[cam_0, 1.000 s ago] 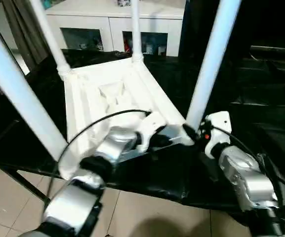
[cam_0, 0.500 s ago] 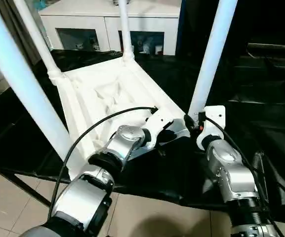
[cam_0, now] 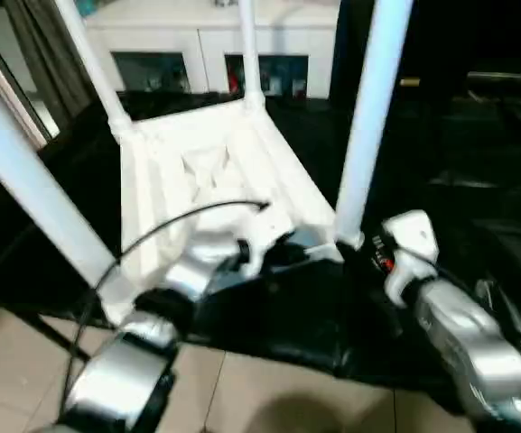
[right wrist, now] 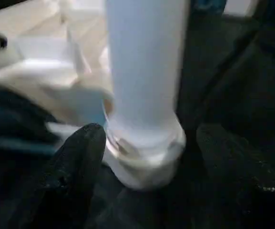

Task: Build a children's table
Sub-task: Rotate leg to tighten

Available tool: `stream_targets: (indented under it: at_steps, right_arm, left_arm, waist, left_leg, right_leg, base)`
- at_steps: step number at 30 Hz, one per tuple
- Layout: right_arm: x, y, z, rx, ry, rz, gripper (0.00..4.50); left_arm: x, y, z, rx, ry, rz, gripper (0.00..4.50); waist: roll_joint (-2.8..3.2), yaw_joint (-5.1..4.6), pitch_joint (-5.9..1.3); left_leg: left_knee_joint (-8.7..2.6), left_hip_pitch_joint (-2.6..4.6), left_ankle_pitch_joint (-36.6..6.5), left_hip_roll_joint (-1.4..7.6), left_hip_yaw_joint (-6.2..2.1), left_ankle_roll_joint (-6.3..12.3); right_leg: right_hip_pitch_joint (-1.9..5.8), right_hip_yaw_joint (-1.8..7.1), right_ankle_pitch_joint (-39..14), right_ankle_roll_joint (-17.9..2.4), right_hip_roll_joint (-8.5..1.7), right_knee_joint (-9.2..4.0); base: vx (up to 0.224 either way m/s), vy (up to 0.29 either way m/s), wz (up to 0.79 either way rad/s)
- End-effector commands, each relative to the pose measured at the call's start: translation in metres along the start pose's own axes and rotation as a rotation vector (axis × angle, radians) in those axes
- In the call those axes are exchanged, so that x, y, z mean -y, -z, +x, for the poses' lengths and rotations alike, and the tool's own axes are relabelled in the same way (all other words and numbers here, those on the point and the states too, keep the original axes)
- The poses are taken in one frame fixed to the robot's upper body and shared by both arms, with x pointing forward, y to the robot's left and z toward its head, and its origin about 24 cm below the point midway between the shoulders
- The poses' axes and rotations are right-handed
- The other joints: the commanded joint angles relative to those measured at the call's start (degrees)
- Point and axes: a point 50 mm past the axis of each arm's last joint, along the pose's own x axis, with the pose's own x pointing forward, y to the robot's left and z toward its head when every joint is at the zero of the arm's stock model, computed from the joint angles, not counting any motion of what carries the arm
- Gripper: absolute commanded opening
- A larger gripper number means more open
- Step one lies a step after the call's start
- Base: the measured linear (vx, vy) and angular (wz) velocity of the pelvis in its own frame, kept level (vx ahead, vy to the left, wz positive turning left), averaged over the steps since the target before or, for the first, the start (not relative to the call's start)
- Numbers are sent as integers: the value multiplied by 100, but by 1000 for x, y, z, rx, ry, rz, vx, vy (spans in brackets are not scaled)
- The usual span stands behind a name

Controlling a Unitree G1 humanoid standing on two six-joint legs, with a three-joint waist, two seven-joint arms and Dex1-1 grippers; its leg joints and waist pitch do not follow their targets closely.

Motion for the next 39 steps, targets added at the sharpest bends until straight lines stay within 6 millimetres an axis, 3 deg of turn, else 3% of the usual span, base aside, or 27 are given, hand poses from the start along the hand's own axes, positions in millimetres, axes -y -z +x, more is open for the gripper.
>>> stream_targets:
  at_steps: [1, 3, 4, 6, 7, 8, 9, 10, 11, 12, 13, 15, 18, 19, 20, 24, 25, 26, 28, 29, 30, 31, 32, 34, 37, 38, 39]
  right_arm:
    - [-2, -10, -3, 37, -38, -1, 345]
    - [-2, -12, -10, 44, -72, -7, 345]
    - [-4, -13, -13, 42, -110, -9, 345]
    - [-6, -13, -15, 39, -140, -10, 345]
    - [-14, -12, -15, 33, -203, 4, 345]
    - [-19, -10, -14, 29, -240, 16, 345]
    - [-19, -10, -14, 29, -245, 17, 345]
    - [-24, -9, -14, 25, -274, 28, 327]
    - [-30, -7, -13, 14, -307, 31, 317]
    - [-30, -7, -13, 14, -307, 31, 310]
    - [-32, -6, -13, 7, -322, 28, 307]
    - [-36, -6, -14, 4, -345, 32, 284]
    - [-44, -6, -13, 13, -385, 63, 266]
    - [-48, -5, -11, 16, -398, 74, 261]
    - [-50, -4, -8, 16, -401, 76, 239]
    - [-57, -2, 3, 37, -392, 99, 212]
    - [-64, 1, 17, 53, -374, 118, 197]
    - [-67, 2, 23, 63, -366, 132, 187]
    - [-69, 1, 33, 79, -340, 147, 175]
    - [-69, 0, 37, 90, -320, 152, 175]
    - [-68, -1, 40, 99, -303, 155, 175]
    - [-67, -3, 44, 109, -281, 160, 153]
    - [-64, -6, 47, 127, -257, 172, 143]
    - [-57, -11, 53, 152, -198, 195, 131]
    - [-51, -13, 60, 172, -144, 201, 104]
    - [-49, -14, 63, 179, -128, 205, 95]
    - [-46, -15, 65, 184, -110, 201, 87]
  left_arm:
    - [-2, -24, -5, 135, 30, 24, 57]
    - [-1, -22, -15, 130, 38, 19, 59]
    - [0, -22, -21, 134, 43, 11, 88]
    - [1, -23, -25, 138, 46, 8, 97]
    - [4, -25, -32, 144, 35, 15, 98]
    - [6, -26, -35, 147, 40, 16, 97]
    - [6, -26, -36, 147, 41, 16, 113]
    - [8, -26, -38, 140, 41, 17, 143]
    - [13, -22, -45, 112, 50, 19, 145]
    - [13, -22, -45, 112, 50, 19, 140]
    - [18, -19, -52, 92, 67, 14, 136]
    - [28, -15, -63, 65, 100, -5, 182]
    - [47, -5, -79, 5, 143, -38, 183]
    - [53, 0, -85, -18, 146, -52, 189]
    - [57, 3, -89, -32, 140, -62, 227]
    - [64, 11, -99, -32, 98, -109, 244]
    - [72, 21, -112, -24, 59, -170, 267]
    - [77, 25, -118, -25, 55, -191, 279]
    - [85, 34, -129, -17, 43, -240, 272]
    - [88, 39, -135, -13, 27, -253, 272]
    - [91, 42, -140, -11, 12, -260, 272]
    - [93, 46, -146, -6, -10, -270, 311]
    - [94, 50, -152, 16, -48, -274, 321]
    - [94, 58, -166, 54, -124, -308, 310]
    - [94, 67, -183, 69, -171, -331, 355]
    - [95, 72, -191, 71, -186, -342, 358]
    - [97, 76, -199, 73, -197, -351, 353]
  waist:
    - [-178, 26, -327]
    - [-169, 31, -326]
    - [-252, 32, -296]
    - [-223, 51, -302]
    - [-265, 49, -297]
    - [-256, 49, -297]
    - [-291, 39, -298]
    - [-283, 45, -306]
    - [-308, 38, -304]
    - [-295, 47, -309]
    - [-282, 39, -294]
    - [-273, 41, -283]
    - [-264, 39, -265]
    - [-264, 37, -264]
    - [-251, 40, -258]
    - [-230, 45, -232]
    - [-227, 58, -240]
    - [-228, 14, -216]
    - [-219, -44, -195]
    - [-241, -23, -230]
    - [-241, -23, -230]
    - [-238, -36, -228]
    - [-250, -26, -233]
    - [-233, -32, -230]
    - [-228, -24, -235]
    - [-189, -17, -244]
    - [-214, -29, -243]
  left_leg:
    - [-387, -14, -1090, 173, -53, 598]
    - [-399, 21, -1188, 204, -52, 526]
    - [-420, -1, -1263, 207, -49, 497]
    - [-423, 7, -1262, 212, -58, 486]
    - [-430, -20, -1231, 213, -68, 482]
    - [-426, -12, -1194, 217, -61, 477]
    - [-424, -10, -1185, 214, -54, 480]
    - [-424, -6, -1145, 218, -61, 455]
    - [-417, 1, -1101, 218, -51, 441]
    - [-428, -4, -1070, 234, -70, 433]
    - [-426, 10, -1111, 224, -49, 432]
    - [-448, 11, -1177, 237, -55, 365]
    - [-473, 27, -1331, 240, -58, 290]
    - [-472, 35, -1365, 240, -58, 266]
    - [-476, 38, -1391, 232, -57, 238]
    - [-500, 44, -1565, 223, -61, 139]
    - [-492, 88, -1721, 221, -59, 44]
    - [-524, 16, -1795, 206, -77, 8]
    - [-560, 2, -2079, 192, -115, -43]
    - [-514, 105, -2100, 200, -95, -55]
    - [-514, 105, -2100, 200, -95, -55]
    - [-526, 63, -1902, 196, -89, -48]
    - [-535, 71, -1872, 206, -86, -38]
    - [-533, 64, -1870, 201, -79, -47]
    - [-530, 92, -1951, 187, -78, -76]
    - [-526, 107, -1970, 180, -76, -85]
    - [-532, 97, -1963, 183, -77, -88]
  right_leg:
    - [314, 201, -1834, -1099, -299, -416]
    - [281, 204, -1912, -1123, -293, -427]
    - [283, 204, -1932, -1089, -278, -426]
    - [296, 210, -1978, -1057, -300, -408]
    - [310, 209, -2002, -1024, -301, -389]
    - [286, 217, -2019, -998, -302, -398]
    - [283, 215, -2004, -1006, -294, -406]
    - [285, 216, -1943, -1027, -294, -385]
    - [273, 220, -1816, -1054, -281, -381]
    - [291, 222, -1736, -1078, -300, -355]
    - [253, 224, -1752, -1072, -274, -377]
    - [257, 233, -1792, -1080, -281, -357]
    - [245, 239, -1863, -1054, -269, -358]
    - [236, 242, -1902, -1051, -273, -355]
    - [226, 240, -1983, -1028, -266, -365]
    - [197, 242, -2135, -992, -257, -396]
    - [170, 244, -2185, -991, -257, -399]
    - [201, 236, -2265, -986, -263, -386]
    - [208, 202, -2694, -814, -253, -413]
    - [143, 237, -2671, -778, -257, -450]
    - [143, 237, -2671, -778, -257, -450]
    - [164, 248, -2229, -922, -229, -400]
    - [176, 248, -2104, -914, -216, -387]
    - [175, 247, -1982, -987, -226, -373]
    - [165, 246, -1936, -964, -206, -360]
    - [159, 252, -1887, -956, -206, -351]
    - [171, 249, -1851, -951, -201, -356]
  base:
    - [0, 0, 0]
    - [0, 0, 0]
    - [0, 0, 0]
    - [0, 0, 0]
    - [0, 0, 0]
    - [0, 0, 0]
    - [0, 0, 0]
    - [0, 0, 0]
    - [0, 0, 0]
    - [0, 0, 0]
    - [0, 0, 0]
    - [0, 0, 0]
    - [0, 0, 0]
    - [0, 0, 0]
    - [0, 0, 0]
    - [0, 0, 0]
    - [0, 0, 0]
    - [0, 0, 0]
    - [0, 0, 0]
    - [0, 0, 0]
    - [0, 0, 0]
    - [0, 0, 0]
    - [0, 0, 0]
    - [0, 0, 0]
    - [0, 0, 0]
    - [0, 0, 0]
    - [0, 0, 0]
